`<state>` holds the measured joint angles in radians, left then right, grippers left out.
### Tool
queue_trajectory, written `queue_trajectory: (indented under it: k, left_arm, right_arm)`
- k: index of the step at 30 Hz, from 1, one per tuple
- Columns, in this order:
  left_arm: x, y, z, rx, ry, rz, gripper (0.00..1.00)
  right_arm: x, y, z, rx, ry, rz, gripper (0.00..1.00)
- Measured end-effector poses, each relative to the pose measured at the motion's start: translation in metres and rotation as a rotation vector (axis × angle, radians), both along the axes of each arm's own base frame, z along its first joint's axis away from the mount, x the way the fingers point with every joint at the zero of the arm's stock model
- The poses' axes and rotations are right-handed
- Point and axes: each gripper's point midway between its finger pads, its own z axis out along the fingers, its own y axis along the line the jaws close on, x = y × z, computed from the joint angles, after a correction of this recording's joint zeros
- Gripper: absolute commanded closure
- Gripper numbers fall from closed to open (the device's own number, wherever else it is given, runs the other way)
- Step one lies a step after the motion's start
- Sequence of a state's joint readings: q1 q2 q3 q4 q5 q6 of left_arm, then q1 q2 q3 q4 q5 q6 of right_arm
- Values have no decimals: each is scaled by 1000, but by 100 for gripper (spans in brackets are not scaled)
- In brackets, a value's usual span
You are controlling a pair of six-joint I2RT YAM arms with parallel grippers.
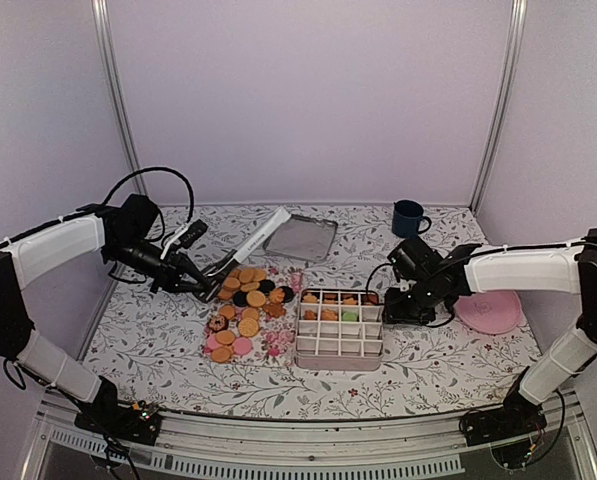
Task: Pack the cookies
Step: Move the packing box to the center of the board, then pass from the left arm to the right
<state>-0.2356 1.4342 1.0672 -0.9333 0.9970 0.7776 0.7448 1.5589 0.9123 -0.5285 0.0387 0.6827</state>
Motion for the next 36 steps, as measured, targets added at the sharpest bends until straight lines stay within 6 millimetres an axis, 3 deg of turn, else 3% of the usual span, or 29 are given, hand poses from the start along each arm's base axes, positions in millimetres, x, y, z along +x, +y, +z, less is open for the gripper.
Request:
queue_trajectory:
  k: [4, 8, 9, 12, 17, 20, 26, 36]
  left_arm:
    - [-1, -1, 2, -11, 8, -3, 99]
    - [-1, -7, 18, -75, 22, -9, 99]
    - [-1, -8, 21, -88, 25, -8, 99]
    - [1, -13, 37, -149, 38, -10, 99]
    - [-1, -19, 56, -232, 64, -27, 99]
    - [-4, -21, 61, -260, 73, -43, 99]
    - [-15, -29, 63, -270, 70, -84, 99]
    - [-15, -31, 58, -245, 54, -84, 99]
  right_arm:
    - [23, 4, 37, 29, -135, -1, 32]
    - [44, 32, 116, 221, -386, 78, 13]
    - [47, 40, 133, 269, -436, 101, 2]
    - [56, 71, 189, 433, -613, 205, 1]
    - [47, 122, 249, 706, -809, 410, 1]
    - [40, 145, 265, 837, -870, 525, 1]
    - [38, 192, 266, 966, -852, 725, 1]
    - [18, 229, 286, 1097, -846, 937, 11]
